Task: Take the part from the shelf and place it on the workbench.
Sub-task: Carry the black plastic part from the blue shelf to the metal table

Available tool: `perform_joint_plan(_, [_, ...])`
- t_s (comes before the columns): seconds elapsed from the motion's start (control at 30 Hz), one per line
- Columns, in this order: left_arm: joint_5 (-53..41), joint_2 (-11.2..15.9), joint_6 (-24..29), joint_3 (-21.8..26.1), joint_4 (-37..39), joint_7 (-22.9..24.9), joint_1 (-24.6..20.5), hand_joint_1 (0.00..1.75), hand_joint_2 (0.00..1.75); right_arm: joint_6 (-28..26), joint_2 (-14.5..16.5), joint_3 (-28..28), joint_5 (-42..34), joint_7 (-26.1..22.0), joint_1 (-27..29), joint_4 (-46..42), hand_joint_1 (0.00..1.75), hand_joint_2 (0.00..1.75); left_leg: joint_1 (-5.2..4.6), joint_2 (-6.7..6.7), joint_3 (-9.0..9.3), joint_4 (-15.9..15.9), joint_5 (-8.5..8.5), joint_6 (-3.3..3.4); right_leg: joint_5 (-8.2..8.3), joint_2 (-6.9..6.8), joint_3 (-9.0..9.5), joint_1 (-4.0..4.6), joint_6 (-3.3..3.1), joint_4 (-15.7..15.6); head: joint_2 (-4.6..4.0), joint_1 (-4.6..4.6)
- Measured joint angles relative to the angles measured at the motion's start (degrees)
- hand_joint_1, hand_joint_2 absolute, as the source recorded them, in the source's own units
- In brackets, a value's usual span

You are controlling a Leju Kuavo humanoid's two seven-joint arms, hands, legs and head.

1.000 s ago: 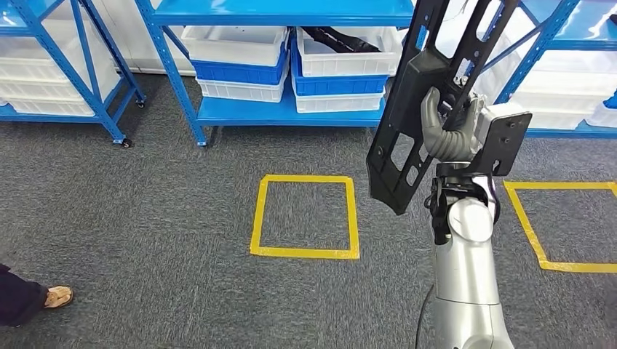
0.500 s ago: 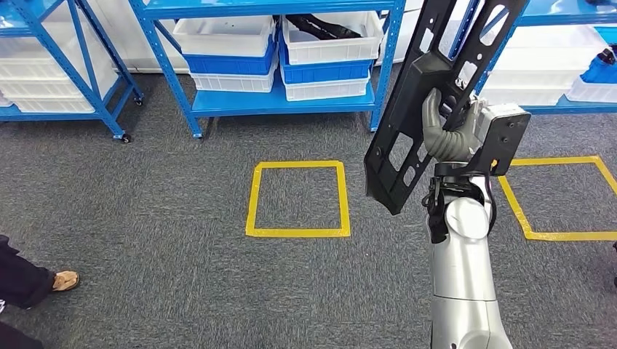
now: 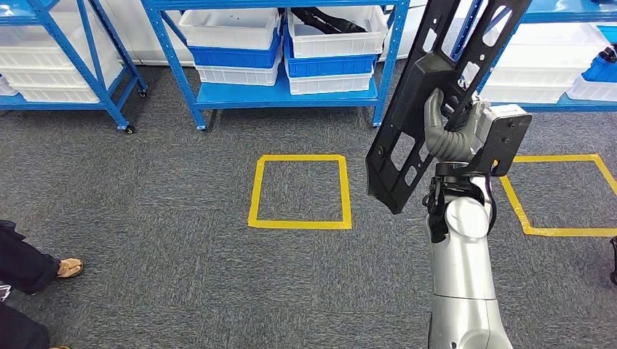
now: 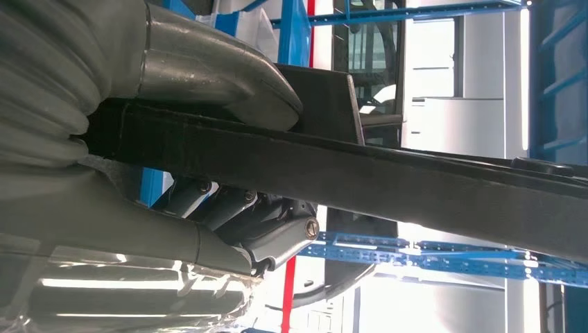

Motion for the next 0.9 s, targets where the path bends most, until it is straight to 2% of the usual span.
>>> perform_joint_plan(0.2, [0.0,0.0,0.0,0.0,0.0,0.0,0.0,0.0,1.75,0.0,0.0,0.0,0.0,0.0,0.0,0.0,1.75,1.75,0.0,0.01,-0.01,0.0,0.02,0.0,0.02,0.0,-0.01,0.02,0.03,0.0,0.0,0.01])
perform_joint_plan(0.33, [0.0,0.0,0.0,0.0,0.0,0.0,0.0,0.0,1.75,0.0,0.0,-0.1,0.0,0.0,0.0,0.0,1.75,1.75,0.29,0.22,0.0,-0.7,0.75,0.21,0.22,0.01,-0.28,0.35,0.23,0.0,0.0,0.13])
perform_joint_plan(0.4, [0.0,-0.1,0.0,0.0,0.0,0.0,0.0,0.0,1.75,-0.1,0.0,-0.1,0.0,0.0,-0.1,0.1,1.75,1.75,0.61,0.42,-0.29,-1.2,1.62,0.6,-1.43,0.18,-1.55,0.38,0.02,2.2,0.0,0.31])
perform_joint_plan(0.47, [0.0,-0.1,0.0,0.0,0.0,0.0,0.0,0.0,1.75,-0.1,-0.1,-0.2,0.0,0.0,-0.1,0.4,1.75,1.75,0.71,0.57,-1.55,-1.4,2.83,0.8,-5.78,0.38,-4.85,0.14,-0.12,10.5,0.0,0.52])
perform_joint_plan(0.5, [0.0,-0.2,0.0,0.0,0.0,0.0,0.0,0.0,1.75,-0.1,-0.2,-0.2,0.0,0.0,0.0,0.6,1.75,1.75,0.74,0.58,-2.26,-1.3,3.33,0.64,-6.99,0.39,-5.32,-0.05,0.19,13.1,0.0,0.59])
perform_joint_plan(0.53, [0.1,-0.2,0.0,0.0,0.0,0.0,0.0,0.0,1.75,-0.1,-0.2,-0.2,0.0,0.0,0.0,0.8,1.75,1.75,0.77,0.6,-3.24,-0.9,3.85,0.3,-7.45,0.38,-3.7,-0.4,0.75,11.9,0.0,0.64])
perform_joint_plan(0.57, [0.3,-0.3,0.0,0.1,0.0,0.2,0.1,0.0,1.75,-0.2,-0.1,-0.2,0.1,-0.1,-0.1,1.1,1.75,1.75,0.8,0.57,-4.04,-0.4,4.28,-0.29,-6.33,0.45,-1.11,-0.44,0.93,7.9,0.0,0.67])
perform_joint_plan(0.6, [0.5,-0.3,0.2,0.2,0.0,0.3,0.1,0.0,1.75,-0.3,0.0,-0.2,0.3,-0.3,-0.3,1.4,1.75,1.75,0.95,0.45,-5.32,1.3,3.62,-1.16,-4.89,0.38,1.39,-0.61,0.56,3.6,0.0,0.59])
perform_joint_plan(0.63, [0.7,-0.2,0.4,0.3,0.0,0.5,0.2,0.0,1.75,-0.5,0.3,-0.1,0.5,-0.6,-0.4,1.9,1.75,1.75,1.09,0.33,-7.74,6.2,1.52,-2.1,-3.63,0.09,3.02,-0.62,-0.17,0.1,0.0,0.53])
perform_joint_plan(0.67, [0.8,-0.2,0.5,0.5,0.0,0.6,0.2,0.0,1.75,-0.6,0.5,0.0,0.8,-0.8,-0.5,2.4,1.75,1.75,1.2,0.35,-8.14,7.9,0.78,-2.64,-2.97,-0.4,2.62,-0.43,-1.16,0.1,0.0,0.44])
perform_joint_plan(0.7, [0.8,-0.1,0.7,0.7,0.0,0.6,0.3,0.0,1.75,-0.6,0.6,0.1,0.9,-1.0,-0.6,2.8,1.75,1.75,1.29,0.71,-7.64,8.5,0.23,-2.71,-2.57,-1.04,2.32,-0.44,-1.73,0.1,0.0,0.37])
perform_joint_plan(0.73, [0.7,-0.1,0.8,0.9,0.0,0.6,0.3,0.0,1.75,-0.6,0.7,0.1,0.9,-1.0,-0.6,3.1,1.75,1.75,1.1,1.44,-6.35,7.3,0.5,-2.43,-2.4,-1.63,2.09,-0.14,-1.82,0.1,0.0,0.37])
perform_joint_plan(0.77, [0.6,-0.1,0.8,1.1,0.0,0.6,0.3,0.0,1.75,-0.6,0.6,0.1,0.9,-1.0,-0.6,3.1,1.75,1.75,0.87,2.07,-3.82,2.8,2.15,-1.95,-2.3,-2.09,2.01,0.06,-1.71,0.1,0.0,0.39])
perform_joint_plan(0.8, [0.5,-0.1,0.7,1.1,0.0,0.6,0.3,0.0,1.75,-0.6,0.6,0.1,0.9,-1.1,-0.6,3.1,1.75,1.75,0.61,2.45,-3.09,1.2,2.4,-1.65,-2.21,-2.42,1.91,0.19,-1.55,0.2,0.0,0.4])
perform_joint_plan(0.9, [0.3,-0.1,0.7,1.1,0.0,0.5,0.3,0.0,1.75,-0.7,0.6,0.1,0.9,-1.1,-0.4,3.1,1.75,1.75,0.34,1.71,-3.31,0.3,2.91,-0.78,-2.07,-3.23,1.6,0.29,-0.77,0.2,0.0,0.42])
